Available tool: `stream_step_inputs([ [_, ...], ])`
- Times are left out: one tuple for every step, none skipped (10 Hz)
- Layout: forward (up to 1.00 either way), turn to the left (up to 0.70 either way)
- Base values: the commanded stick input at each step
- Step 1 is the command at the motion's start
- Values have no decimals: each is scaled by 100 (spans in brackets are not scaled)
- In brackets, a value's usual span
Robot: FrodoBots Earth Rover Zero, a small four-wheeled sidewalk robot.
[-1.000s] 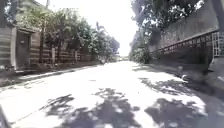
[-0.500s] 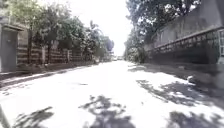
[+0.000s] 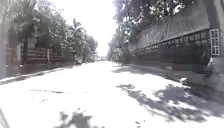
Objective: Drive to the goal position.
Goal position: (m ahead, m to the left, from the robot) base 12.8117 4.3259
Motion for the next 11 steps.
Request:
stream_step_inputs([
  [100, 2],
  [100, 2],
  [100, 2],
  [100, 2],
  [100, 2],
  [100, 2],
  [100, 2],
  [100, 2],
  [100, 2],
  [100, -19],
  [100, -38],
])
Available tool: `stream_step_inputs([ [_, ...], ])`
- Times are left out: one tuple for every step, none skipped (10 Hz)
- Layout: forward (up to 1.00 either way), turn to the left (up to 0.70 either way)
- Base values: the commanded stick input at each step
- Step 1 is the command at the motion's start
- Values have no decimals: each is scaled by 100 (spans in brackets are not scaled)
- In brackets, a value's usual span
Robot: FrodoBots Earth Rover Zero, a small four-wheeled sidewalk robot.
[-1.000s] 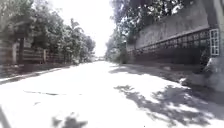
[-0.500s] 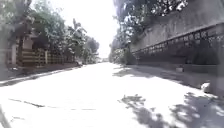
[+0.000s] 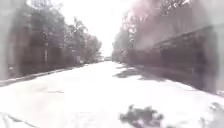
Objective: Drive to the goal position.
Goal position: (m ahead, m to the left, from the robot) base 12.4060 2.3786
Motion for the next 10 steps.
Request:
stream_step_inputs([
  [100, -12],
  [100, 2],
  [100, 2],
  [100, 2],
  [100, 2],
  [100, 2],
  [100, 2],
  [100, 2],
  [100, 2],
  [100, 2],
])
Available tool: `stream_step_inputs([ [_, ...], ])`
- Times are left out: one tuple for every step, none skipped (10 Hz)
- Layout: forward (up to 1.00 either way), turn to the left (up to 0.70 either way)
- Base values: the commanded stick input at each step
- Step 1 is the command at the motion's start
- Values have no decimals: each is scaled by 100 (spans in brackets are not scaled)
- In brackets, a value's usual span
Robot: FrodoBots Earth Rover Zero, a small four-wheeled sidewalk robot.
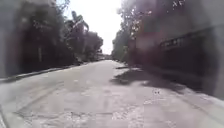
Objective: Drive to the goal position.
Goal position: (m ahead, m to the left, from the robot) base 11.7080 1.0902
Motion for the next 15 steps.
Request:
stream_step_inputs([
  [100, 2],
  [100, 2],
  [100, 2],
  [100, 2],
  [100, 2],
  [100, 2],
  [100, 2],
  [100, 2],
  [100, 2],
  [100, 3],
  [100, 3],
  [100, 3],
  [100, 3],
  [100, 3],
  [100, -21],
])
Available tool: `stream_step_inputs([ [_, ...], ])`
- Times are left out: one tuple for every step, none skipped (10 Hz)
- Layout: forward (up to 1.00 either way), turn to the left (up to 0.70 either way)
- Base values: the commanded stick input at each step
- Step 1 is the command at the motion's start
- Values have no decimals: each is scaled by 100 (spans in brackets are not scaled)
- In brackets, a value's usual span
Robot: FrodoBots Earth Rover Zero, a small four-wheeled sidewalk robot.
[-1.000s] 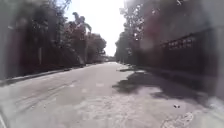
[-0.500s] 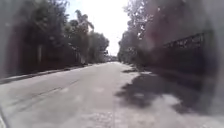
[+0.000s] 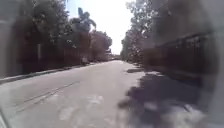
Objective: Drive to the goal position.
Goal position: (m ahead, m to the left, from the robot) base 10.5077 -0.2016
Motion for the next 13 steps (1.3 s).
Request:
stream_step_inputs([
  [100, -37],
  [100, -37],
  [100, -37],
  [100, -17],
  [100, 3],
  [100, 3],
  [100, 3],
  [100, 3],
  [100, 3],
  [100, 3],
  [100, 3],
  [100, 3],
  [100, 3],
])
